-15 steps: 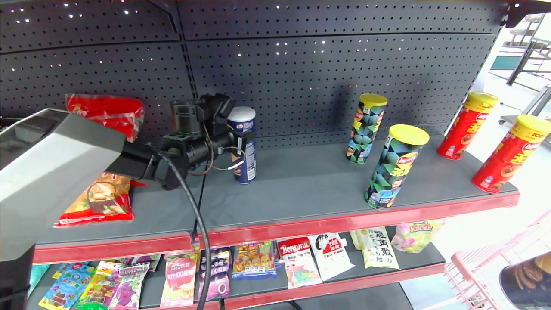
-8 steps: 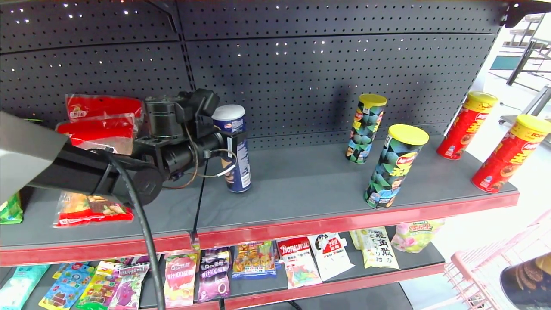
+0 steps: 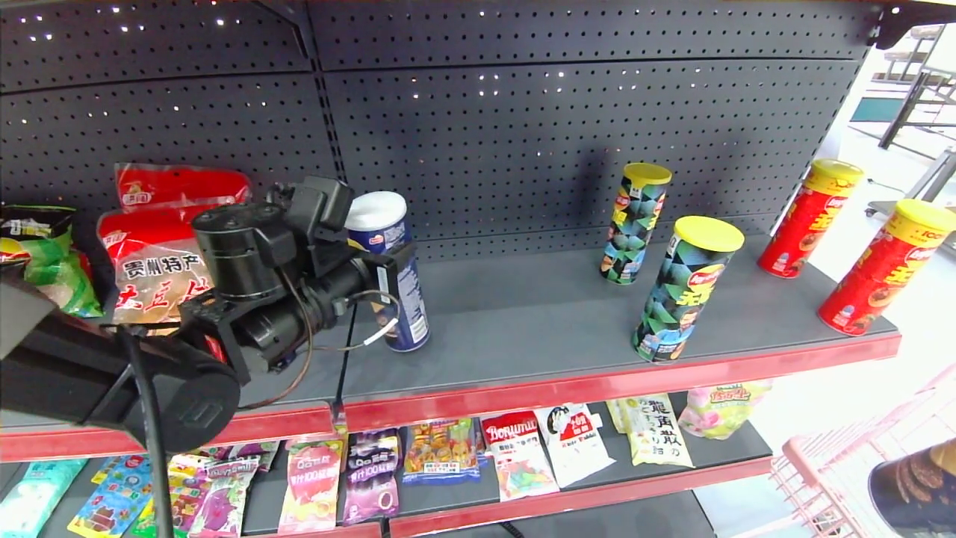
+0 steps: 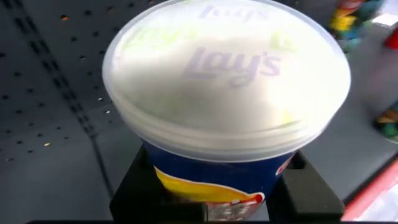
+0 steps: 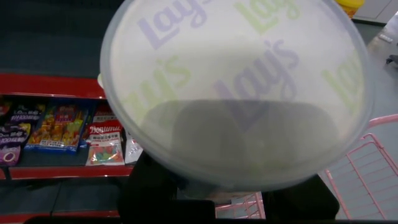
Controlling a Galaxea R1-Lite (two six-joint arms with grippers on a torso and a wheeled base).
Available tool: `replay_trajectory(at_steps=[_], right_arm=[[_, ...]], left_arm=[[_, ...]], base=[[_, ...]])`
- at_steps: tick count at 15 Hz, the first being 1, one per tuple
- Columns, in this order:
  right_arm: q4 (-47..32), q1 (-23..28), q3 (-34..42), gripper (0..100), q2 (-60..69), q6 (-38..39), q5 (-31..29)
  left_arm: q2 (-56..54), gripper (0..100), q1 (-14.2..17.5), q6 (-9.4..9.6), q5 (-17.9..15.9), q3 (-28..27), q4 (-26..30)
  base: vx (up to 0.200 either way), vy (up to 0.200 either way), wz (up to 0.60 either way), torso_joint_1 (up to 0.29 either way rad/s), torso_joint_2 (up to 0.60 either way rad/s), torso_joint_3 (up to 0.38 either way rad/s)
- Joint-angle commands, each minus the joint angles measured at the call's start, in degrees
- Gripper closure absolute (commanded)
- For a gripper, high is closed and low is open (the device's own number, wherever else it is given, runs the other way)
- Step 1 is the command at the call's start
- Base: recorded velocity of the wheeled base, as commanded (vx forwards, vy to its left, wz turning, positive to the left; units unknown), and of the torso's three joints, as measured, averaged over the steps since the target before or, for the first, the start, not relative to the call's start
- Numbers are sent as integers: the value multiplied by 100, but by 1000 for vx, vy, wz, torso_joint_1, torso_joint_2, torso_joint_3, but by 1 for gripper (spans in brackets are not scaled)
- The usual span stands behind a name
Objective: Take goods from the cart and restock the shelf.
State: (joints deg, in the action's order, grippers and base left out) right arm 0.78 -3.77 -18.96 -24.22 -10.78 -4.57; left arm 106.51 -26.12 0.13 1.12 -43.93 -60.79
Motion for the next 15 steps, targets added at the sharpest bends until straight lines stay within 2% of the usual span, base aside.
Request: replay_trajectory(at_steps=[1,6,9,15], right_arm=[[1,-1,6,100,5,-3,0],[1,60,-3,100,40,5,0],[1,78,15,100,93,5,0],[1,87,15,100,111,32,0]], left_arm=[[28,100,-235,-57,152,210,-82],[239,100,-683,-435,1066,192,-73],[379,100,-921,-585,1285,157,-90],[529,100,-903,-567,1575,-27,-82]], base=[[0,0,0,0,0,0],[0,0,0,0,0,0],[0,0,0,0,0,0],[0,0,0,0,0,0]])
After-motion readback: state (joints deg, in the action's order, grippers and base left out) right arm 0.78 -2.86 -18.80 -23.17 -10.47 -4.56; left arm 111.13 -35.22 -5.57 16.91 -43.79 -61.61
